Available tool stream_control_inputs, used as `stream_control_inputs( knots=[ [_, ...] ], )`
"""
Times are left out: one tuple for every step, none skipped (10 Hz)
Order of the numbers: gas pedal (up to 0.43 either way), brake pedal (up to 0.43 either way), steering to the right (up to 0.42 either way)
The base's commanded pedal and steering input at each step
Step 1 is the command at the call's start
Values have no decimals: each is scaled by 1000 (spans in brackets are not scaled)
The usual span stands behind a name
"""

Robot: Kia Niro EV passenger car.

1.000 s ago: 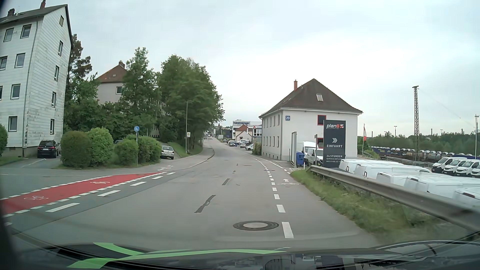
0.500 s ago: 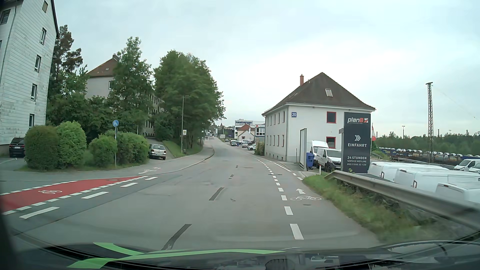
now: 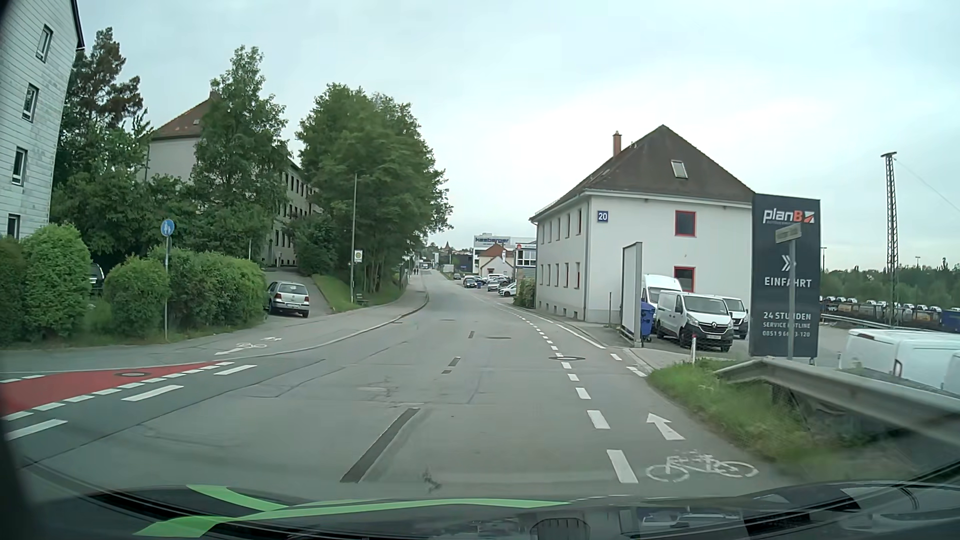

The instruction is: Follow the waypoints while adhering to traffic rules and regulations

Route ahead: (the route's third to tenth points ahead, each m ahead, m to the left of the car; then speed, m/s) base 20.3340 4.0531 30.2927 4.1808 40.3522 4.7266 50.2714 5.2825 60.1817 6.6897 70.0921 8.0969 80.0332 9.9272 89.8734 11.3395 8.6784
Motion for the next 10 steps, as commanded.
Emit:
stream_control_inputs(
  knots=[
    [59, 0, -9],
    [59, 0, -9],
    [59, 0, -8],
    [59, 0, -8],
    [59, 0, -8],
    [59, 0, -9],
    [59, 0, -8],
    [47, 0, -8],
    [47, 0, -8],
    [47, 0, -7]
  ],
)
